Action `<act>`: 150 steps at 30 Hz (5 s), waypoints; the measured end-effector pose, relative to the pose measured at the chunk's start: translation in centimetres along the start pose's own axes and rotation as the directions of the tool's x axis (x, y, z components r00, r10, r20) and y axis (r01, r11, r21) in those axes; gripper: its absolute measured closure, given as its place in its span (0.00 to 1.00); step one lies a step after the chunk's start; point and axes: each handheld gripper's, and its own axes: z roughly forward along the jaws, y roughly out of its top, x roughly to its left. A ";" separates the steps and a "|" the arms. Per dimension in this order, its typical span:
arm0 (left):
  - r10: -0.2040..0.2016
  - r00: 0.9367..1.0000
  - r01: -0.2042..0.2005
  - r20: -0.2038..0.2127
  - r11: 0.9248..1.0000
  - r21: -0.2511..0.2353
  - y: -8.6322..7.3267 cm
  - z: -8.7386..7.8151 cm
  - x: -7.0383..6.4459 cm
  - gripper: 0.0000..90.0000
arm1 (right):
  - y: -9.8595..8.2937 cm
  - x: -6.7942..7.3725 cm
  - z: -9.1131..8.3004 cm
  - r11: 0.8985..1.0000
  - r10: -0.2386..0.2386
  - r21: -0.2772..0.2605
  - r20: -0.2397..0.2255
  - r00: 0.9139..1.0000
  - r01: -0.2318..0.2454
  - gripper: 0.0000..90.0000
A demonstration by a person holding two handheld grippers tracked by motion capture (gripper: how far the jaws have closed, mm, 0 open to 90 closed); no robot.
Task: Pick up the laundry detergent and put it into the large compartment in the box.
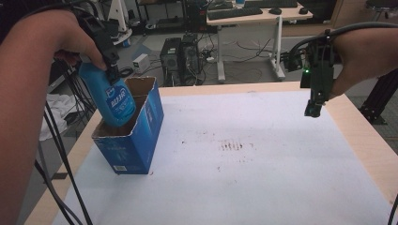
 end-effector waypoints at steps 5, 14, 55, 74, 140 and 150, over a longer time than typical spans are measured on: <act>-0.009 1.000 0.009 0.022 1.000 0.003 0.2 1.4 0.2 0.43 | 0.3 -0.1 0.2 1.000 -0.016 -0.003 0.000 1.000 0.016 0.04; -0.171 0.983 0.169 0.065 0.985 0.032 0.6 4.7 1.0 0.43 | 0.6 0.1 0.2 1.000 -0.016 0.002 0.002 1.000 0.016 0.04; 0.306 0.952 -0.306 0.008 0.950 0.065 1.6 12.6 -0.2 0.42 | 0.4 -0.1 1.0 1.000 -0.014 0.008 -0.006 1.000 0.014 0.04; 0.459 0.889 -0.458 0.002 0.888 0.047 1.4 14.3 -0.4 0.42 | 0.7 -0.2 1.5 1.000 -0.011 0.010 -0.015 1.000 0.011 0.04; 0.455 0.888 -0.458 -0.065 0.886 -0.064 -1.0 4.4 -1.3 0.14 | 0.8 0.4 1.2 1.000 -0.019 0.000 -0.013 1.000 0.019 0.04; 0.534 0.844 -0.537 -0.048 0.840 -0.078 -0.9 3.7 -3.3 0.07 | 1.2 0.4 1.2 1.000 -0.025 0.002 -0.015 1.000 0.025 0.04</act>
